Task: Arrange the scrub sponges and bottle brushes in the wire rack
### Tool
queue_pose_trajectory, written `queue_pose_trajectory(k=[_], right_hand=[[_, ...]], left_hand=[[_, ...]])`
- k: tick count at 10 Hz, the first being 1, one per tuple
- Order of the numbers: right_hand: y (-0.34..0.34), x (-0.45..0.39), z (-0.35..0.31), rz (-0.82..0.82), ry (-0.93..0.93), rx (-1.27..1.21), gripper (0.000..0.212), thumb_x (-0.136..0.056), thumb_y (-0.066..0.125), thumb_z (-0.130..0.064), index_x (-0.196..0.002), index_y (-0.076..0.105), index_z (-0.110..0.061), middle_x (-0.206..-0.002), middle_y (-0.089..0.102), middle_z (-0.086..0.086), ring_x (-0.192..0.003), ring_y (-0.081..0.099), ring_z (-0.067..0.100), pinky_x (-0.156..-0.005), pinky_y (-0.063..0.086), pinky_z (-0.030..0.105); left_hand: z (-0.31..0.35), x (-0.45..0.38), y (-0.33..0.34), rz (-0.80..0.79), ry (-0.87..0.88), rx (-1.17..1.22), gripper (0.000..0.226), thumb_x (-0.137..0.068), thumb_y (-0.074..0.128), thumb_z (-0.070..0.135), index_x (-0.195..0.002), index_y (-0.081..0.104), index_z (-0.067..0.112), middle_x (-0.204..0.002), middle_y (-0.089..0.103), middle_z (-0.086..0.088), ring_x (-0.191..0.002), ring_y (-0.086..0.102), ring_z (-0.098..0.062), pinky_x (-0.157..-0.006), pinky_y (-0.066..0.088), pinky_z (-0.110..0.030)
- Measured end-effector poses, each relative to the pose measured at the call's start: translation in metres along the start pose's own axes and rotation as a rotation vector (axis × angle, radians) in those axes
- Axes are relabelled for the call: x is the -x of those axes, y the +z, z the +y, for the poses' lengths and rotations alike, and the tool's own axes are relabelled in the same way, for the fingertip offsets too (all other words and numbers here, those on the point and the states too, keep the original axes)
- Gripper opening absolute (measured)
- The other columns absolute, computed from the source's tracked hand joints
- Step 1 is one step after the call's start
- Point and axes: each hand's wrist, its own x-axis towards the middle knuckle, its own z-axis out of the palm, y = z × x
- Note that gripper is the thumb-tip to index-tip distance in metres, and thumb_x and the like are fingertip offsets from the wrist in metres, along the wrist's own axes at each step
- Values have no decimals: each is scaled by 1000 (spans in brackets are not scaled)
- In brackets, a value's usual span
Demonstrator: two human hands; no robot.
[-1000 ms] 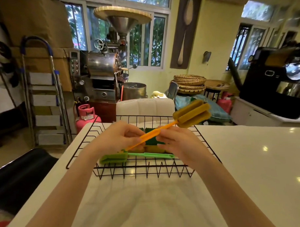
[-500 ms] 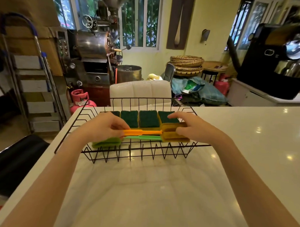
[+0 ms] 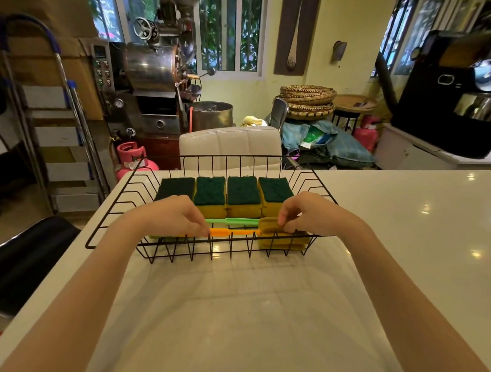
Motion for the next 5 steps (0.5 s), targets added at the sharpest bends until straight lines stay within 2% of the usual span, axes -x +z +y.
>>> queue_pose_trajectory(k=[1, 2, 3, 4, 5], right_hand=[[1, -1, -2, -19, 4, -20, 16, -83, 61, -9, -78, 62, -25, -90, 59, -4, -86, 54, 12, -66, 38, 15], [2, -1, -1, -29, 1, -54, 23, -85, 57, -11, -73, 60, -30, -96, 61, -1, -84, 53, 10, -68, 39, 18], [-1, 3, -4, -34, 23, -64, 27, -90, 46, -11, -76, 63, -26, -106, 61, 1, -90, 51, 11, -80, 39, 26], [-7, 9, -11, -49, 25, -51, 25, -91, 42, -12, -87, 65, -21, -105, 57, -2, -95, 48, 12, -86, 34, 28], [-18, 19, -17, 82, -35, -41, 25, -90, 44, -12, -98, 63, -26, -113, 60, -3, -107, 51, 13, -88, 36, 27]], left_hand=[[6, -1, 3, -41, -99, 7, 40, -89, 46, 40, -105, 67, 11, -75, 51, 10, -77, 49, -5, -69, 37, -18], [7, -1, 5, -88, -188, 10, 51, -89, 35, 50, -115, 60, 13, -101, 55, 2, -99, 50, -14, -88, 36, -26], [8, 0, 8, -92, -229, -11, 60, -86, 31, 58, -120, 54, 15, -122, 55, -4, -112, 51, -19, -97, 36, -31], [12, 0, 7, -89, -200, -41, 55, -89, 30, 53, -118, 56, 15, -110, 56, 1, -103, 50, -15, -90, 33, -27], [19, 4, 6, -22, -107, 17, 44, -92, 33, 46, -106, 65, 19, -98, 52, 9, -90, 46, -5, -86, 30, -24]])
